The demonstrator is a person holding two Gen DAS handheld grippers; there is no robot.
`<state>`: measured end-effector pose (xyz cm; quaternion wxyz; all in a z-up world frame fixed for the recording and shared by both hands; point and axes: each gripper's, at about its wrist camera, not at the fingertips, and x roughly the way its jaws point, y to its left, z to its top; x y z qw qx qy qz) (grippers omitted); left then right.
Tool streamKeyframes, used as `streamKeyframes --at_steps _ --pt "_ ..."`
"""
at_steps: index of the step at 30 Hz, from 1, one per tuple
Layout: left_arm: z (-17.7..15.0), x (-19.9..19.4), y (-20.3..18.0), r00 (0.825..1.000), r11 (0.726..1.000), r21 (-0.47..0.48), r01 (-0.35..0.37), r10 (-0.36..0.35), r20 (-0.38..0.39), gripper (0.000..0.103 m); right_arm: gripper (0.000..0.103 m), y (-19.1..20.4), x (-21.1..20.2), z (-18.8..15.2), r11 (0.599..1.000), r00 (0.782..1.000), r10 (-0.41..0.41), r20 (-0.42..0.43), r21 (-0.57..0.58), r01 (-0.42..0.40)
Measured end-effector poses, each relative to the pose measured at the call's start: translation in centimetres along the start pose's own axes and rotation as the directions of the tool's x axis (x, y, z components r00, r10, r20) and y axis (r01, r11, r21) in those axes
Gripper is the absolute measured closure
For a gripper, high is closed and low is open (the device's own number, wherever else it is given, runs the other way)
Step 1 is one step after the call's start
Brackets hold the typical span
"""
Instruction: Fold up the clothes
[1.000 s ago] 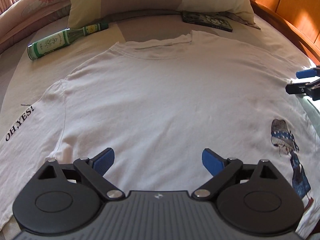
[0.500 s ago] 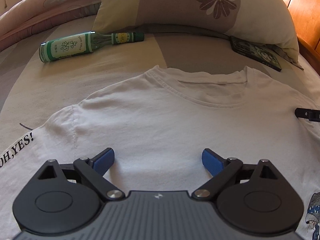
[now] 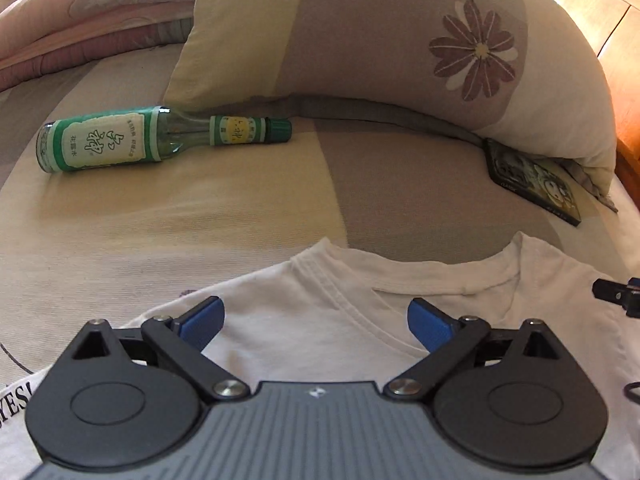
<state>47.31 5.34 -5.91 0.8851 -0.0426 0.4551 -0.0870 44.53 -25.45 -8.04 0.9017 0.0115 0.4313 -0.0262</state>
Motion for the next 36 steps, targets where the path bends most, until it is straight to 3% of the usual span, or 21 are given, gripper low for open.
streamKeyframes --at_steps 3,6,10,13,16,19,23,26,28,31,36 --pt "-0.5 0.4 -0.9 0.998 0.998 0.025 0.062 -0.062 -0.025 0.005 0.000 1.4 -0.7 -1.8 0.999 1.000 0.018 -0.022 -0.031 -0.019" --pt "-0.1 1.9 -1.6 0.999 0.996 0.080 0.042 -0.040 -0.020 0.005 0.000 2.1 0.3 -3.0 0.999 0.999 0.010 -0.036 -0.035 -0.011" --pt "1.8 3.5 -1.2 0.999 0.997 0.068 0.022 -0.024 0.022 0.002 0.000 2.0 1.8 -1.5 1.000 1.000 -0.001 0.003 -0.021 0.001" --pt "2.8 3.8 -0.9 1.000 0.999 0.034 0.007 -0.008 0.013 0.003 0.000 1.8 2.7 0.2 1.000 1.000 -0.006 -0.002 -0.011 0.006" --pt "2.8 2.0 -0.7 0.999 1.000 0.000 0.014 -0.014 0.034 0.003 0.000 1.2 1.9 1.2 1.000 1.000 -0.003 0.002 0.000 0.003" --pt "1.2 -0.6 -0.4 0.999 1.000 0.025 -0.010 0.008 0.048 0.003 0.000 0.1 -0.1 0.5 1.000 1.000 -0.005 0.015 0.013 0.005" --pt "-1.9 -2.9 0.3 0.997 0.995 0.066 -0.074 0.074 0.004 0.003 0.000 -2.1 -1.8 -1.8 0.997 0.998 -0.041 -0.041 0.070 0.044" --pt "-4.0 -3.0 1.2 0.994 0.993 0.070 -0.096 0.100 -0.046 0.003 0.000 -4.1 -1.5 -3.4 0.987 0.994 -0.081 -0.080 0.130 0.091" --pt "-4.7 -2.2 1.8 0.991 0.993 0.062 -0.102 0.107 -0.079 0.003 0.000 -5.2 -0.9 -3.3 0.984 0.995 -0.091 -0.050 0.150 0.097" --pt "-3.9 -1.3 1.9 0.992 0.991 0.077 -0.110 0.115 -0.060 0.003 0.000 -6.6 0.6 -2.0 0.976 0.991 -0.132 -0.034 0.169 0.136" --pt "-1.9 -2.2 0.7 0.996 0.993 0.081 -0.083 0.086 -0.024 0.003 0.000 -8.8 -0.8 -0.1 0.976 0.994 -0.097 -0.044 0.192 0.104"
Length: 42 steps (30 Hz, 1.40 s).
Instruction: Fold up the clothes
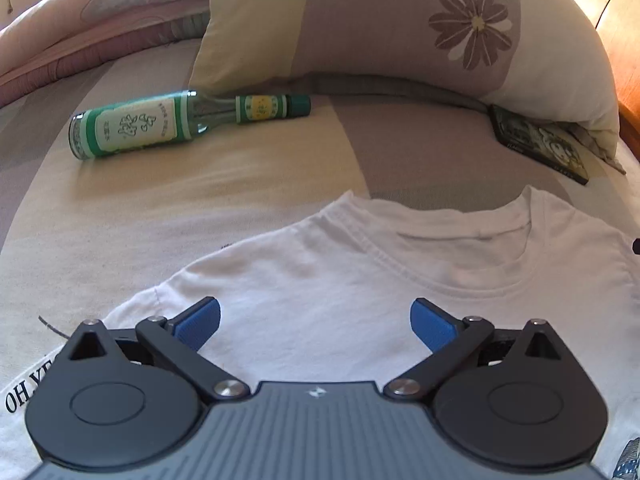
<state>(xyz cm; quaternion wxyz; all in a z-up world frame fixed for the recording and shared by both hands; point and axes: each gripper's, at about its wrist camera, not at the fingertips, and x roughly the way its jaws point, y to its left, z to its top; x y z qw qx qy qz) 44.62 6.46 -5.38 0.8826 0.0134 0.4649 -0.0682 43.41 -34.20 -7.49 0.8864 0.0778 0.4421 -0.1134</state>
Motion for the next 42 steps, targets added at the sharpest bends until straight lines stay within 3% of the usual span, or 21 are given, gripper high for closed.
streamKeyframes --at_steps 3,6,10,13,16,19,21,24,28,29,32,37,40,42 --pt "0.0 -1.6 -1.6 0.999 0.999 0.032 0.031 -0.032 0.015 0.003 0.000 -2.2 -2.6 -1.2 0.999 1.000 0.025 0.018 0.023 -0.025" --pt "-1.8 -2.7 -3.4 0.997 0.995 0.069 0.074 -0.072 -0.025 0.003 0.000 -5.2 -2.8 -2.8 0.998 1.000 0.018 -0.001 0.063 -0.018" --pt "-4.5 -3.7 -5.6 0.992 0.984 0.143 0.110 -0.100 -0.076 0.003 0.000 -9.6 -2.3 -4.0 0.999 0.999 -0.032 0.026 0.038 0.031" --pt "-6.3 -4.3 -6.5 0.991 0.982 0.160 0.100 -0.084 -0.103 0.003 0.000 -12.5 -2.4 -4.3 0.993 0.993 -0.116 0.006 0.015 0.115" --pt "-7.7 -5.3 -7.4 0.993 0.980 0.186 0.077 -0.059 -0.101 0.003 0.000 -13.9 -3.5 -4.2 0.988 0.989 -0.143 -0.036 0.049 0.145" --pt "-8.9 -7.0 -8.8 0.993 0.967 0.236 0.092 -0.072 -0.089 0.003 0.000 -12.1 -5.5 -4.8 1.000 1.000 -0.018 -0.019 -0.008 0.018" --pt "-10.2 -8.0 -9.9 0.992 0.948 0.300 0.106 -0.082 -0.091 0.003 0.000 -9.4 -7.1 -6.0 0.987 0.995 0.101 -0.018 -0.121 -0.103" --pt "-13.1 -9.1 -11.8 0.989 0.889 0.438 0.132 -0.090 -0.114 0.003 0.000 -4.5 -9.2 -9.0 0.901 0.958 0.275 -0.078 -0.326 -0.286" --pt "-16.9 -10.4 -13.1 0.984 0.828 0.535 0.168 -0.104 -0.147 0.003 0.000 0.2 -11.4 -14.4 0.707 0.913 0.373 -0.167 -0.586 -0.396" --pt "-17.7 -10.8 -13.3 0.983 0.818 0.548 0.174 -0.109 -0.150 0.003 0.000 1.0 -12.0 -15.8 0.653 0.903 0.386 -0.187 -0.636 -0.411" --pt "-19.6 -11.8 -13.2 0.976 0.817 0.539 0.205 -0.126 -0.180 0.003 0.000 1.8 -13.4 -19.2 0.550 0.883 0.396 -0.251 -0.706 -0.447" --pt "-22.9 -14.1 -11.7 0.954 0.796 0.536 0.280 -0.170 -0.246 0.003 0.000 0.3 -16.3 -22.7 0.443 0.861 0.397 -0.318 -0.755 -0.484" --pt "-25.1 -15.4 -10.8 0.938 0.754 0.568 0.330 -0.190 -0.292 0.002 0.000 -1.1 -18.5 -25.2 0.360 0.834 0.398 -0.381 -0.772 -0.524" --pt "-26.5 -16.2 -10.2 0.930 0.711 0.610 0.348 -0.183 -0.318 0.001 0.000 -1.8 -19.3 -26.0 0.360 0.841 0.385 -0.381 -0.777 -0.517"
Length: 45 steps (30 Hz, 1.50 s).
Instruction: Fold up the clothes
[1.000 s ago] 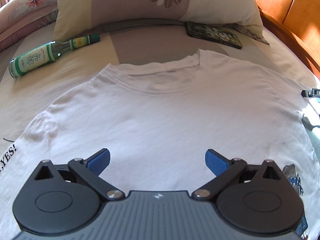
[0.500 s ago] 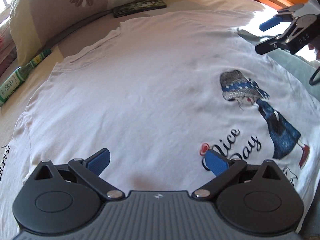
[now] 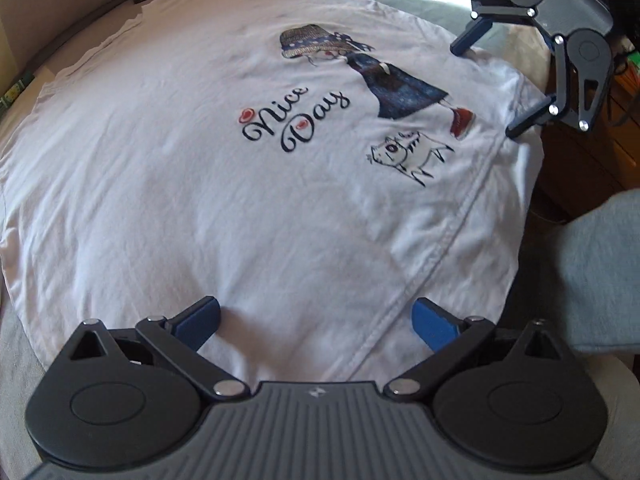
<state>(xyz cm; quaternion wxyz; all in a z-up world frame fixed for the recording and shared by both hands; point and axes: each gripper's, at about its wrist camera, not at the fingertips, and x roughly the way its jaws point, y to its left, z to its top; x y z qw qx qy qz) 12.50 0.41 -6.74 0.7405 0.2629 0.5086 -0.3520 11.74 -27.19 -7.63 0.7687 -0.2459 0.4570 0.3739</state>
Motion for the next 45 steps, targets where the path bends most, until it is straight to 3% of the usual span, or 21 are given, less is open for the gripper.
streamKeyframes --at_steps 5,10,13,20,26,30,34,41,45 --pt "-1.9 -1.5 0.1 0.999 0.998 0.057 0.023 -0.021 -0.043 0.002 0.000 1.7 -0.8 -0.3 0.997 0.999 -0.023 -0.032 -0.070 0.020" --pt "-0.7 -1.8 1.2 0.999 0.998 0.053 -0.017 0.015 0.047 0.002 0.000 3.2 -0.4 1.5 0.991 1.000 -0.028 0.006 -0.134 0.029" --pt "-0.7 -0.6 2.2 0.999 1.000 -0.023 -0.021 0.021 0.030 0.002 0.000 3.8 0.7 2.4 0.991 1.000 -0.009 0.007 -0.132 0.010" --pt "-4.3 -2.5 3.0 0.997 0.980 -0.197 0.018 -0.034 -0.076 0.002 0.000 3.8 0.3 0.8 0.996 0.992 -0.005 -0.127 -0.084 -0.006" --pt "-2.4 -3.0 4.9 0.996 0.980 -0.183 -0.079 0.086 0.028 0.002 0.000 2.5 0.7 4.9 0.998 0.999 -0.037 0.003 -0.059 0.037" --pt "-3.1 -1.3 5.3 0.995 0.984 -0.154 -0.086 0.093 0.040 0.002 0.000 1.6 2.7 8.0 0.997 0.997 -0.042 0.070 -0.056 0.046" --pt "-5.5 -2.1 5.3 0.996 0.973 -0.223 -0.068 0.078 0.037 0.001 0.000 1.2 3.2 8.6 0.998 0.996 -0.042 0.075 -0.035 0.044" --pt "-7.4 -3.1 3.3 0.996 0.987 -0.137 -0.085 0.079 -0.053 0.002 0.000 1.7 3.5 7.7 0.999 0.999 -0.038 0.015 -0.020 0.038" --pt "-5.0 -3.9 5.8 0.992 0.976 -0.182 -0.117 0.124 0.031 0.002 0.000 1.5 3.5 9.3 0.999 0.997 -0.043 0.066 -0.013 0.044"
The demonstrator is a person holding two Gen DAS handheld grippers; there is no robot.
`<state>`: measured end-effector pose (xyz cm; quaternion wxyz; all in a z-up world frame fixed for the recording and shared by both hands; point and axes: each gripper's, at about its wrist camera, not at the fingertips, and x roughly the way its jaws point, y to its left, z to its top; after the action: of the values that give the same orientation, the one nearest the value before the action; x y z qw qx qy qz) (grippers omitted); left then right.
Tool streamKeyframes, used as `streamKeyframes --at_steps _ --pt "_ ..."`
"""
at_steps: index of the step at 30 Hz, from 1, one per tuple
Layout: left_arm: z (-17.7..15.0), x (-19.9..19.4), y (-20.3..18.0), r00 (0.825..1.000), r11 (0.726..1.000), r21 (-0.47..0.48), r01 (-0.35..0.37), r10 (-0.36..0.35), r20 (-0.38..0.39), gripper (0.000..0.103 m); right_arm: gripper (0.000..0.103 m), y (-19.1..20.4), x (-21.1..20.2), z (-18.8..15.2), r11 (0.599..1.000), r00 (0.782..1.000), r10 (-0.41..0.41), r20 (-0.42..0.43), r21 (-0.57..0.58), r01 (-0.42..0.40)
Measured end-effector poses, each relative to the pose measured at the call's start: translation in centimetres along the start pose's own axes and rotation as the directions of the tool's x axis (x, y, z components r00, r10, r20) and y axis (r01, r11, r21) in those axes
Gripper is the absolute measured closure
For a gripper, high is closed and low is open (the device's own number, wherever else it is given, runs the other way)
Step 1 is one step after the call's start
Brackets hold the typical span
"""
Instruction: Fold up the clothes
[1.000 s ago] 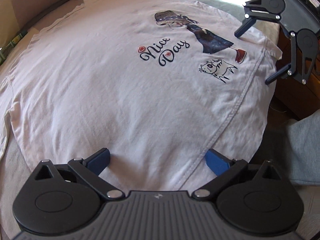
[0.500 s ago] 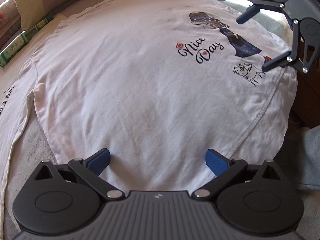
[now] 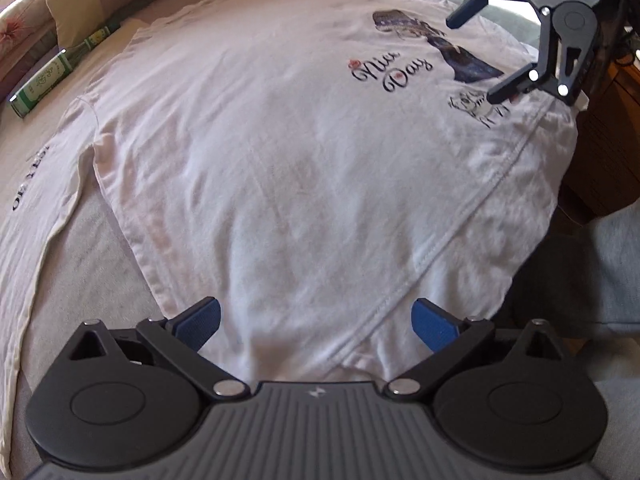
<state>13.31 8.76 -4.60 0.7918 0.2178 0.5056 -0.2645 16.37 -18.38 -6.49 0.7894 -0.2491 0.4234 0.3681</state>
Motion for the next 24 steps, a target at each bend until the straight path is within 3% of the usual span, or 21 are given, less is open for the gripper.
streamKeyframes --at_steps 6,8,12,19,24 --pt "5.4 2.4 4.8 0.989 0.991 -0.122 -0.053 0.069 0.133 0.002 0.000 -1.5 2.6 3.0 0.997 0.998 -0.030 0.057 0.076 0.026" --pt "6.1 3.7 5.9 0.989 0.985 -0.167 -0.033 0.056 0.134 0.002 0.000 -2.1 3.4 3.6 0.993 0.998 -0.031 0.060 0.115 0.024" --pt "4.5 4.9 7.0 0.996 0.963 -0.268 -0.007 0.031 0.084 0.001 0.000 -2.9 4.7 3.4 0.985 1.000 -0.014 0.017 0.173 0.011" --pt "3.1 3.1 7.5 1.000 0.942 -0.336 -0.010 0.010 0.000 0.002 0.000 -2.6 4.8 2.1 0.979 0.999 -0.030 0.038 0.201 0.022" --pt "5.8 3.2 8.4 0.996 0.925 -0.380 -0.021 0.053 0.075 0.002 0.000 -2.4 4.9 2.1 0.974 0.998 -0.053 0.043 0.223 0.042"
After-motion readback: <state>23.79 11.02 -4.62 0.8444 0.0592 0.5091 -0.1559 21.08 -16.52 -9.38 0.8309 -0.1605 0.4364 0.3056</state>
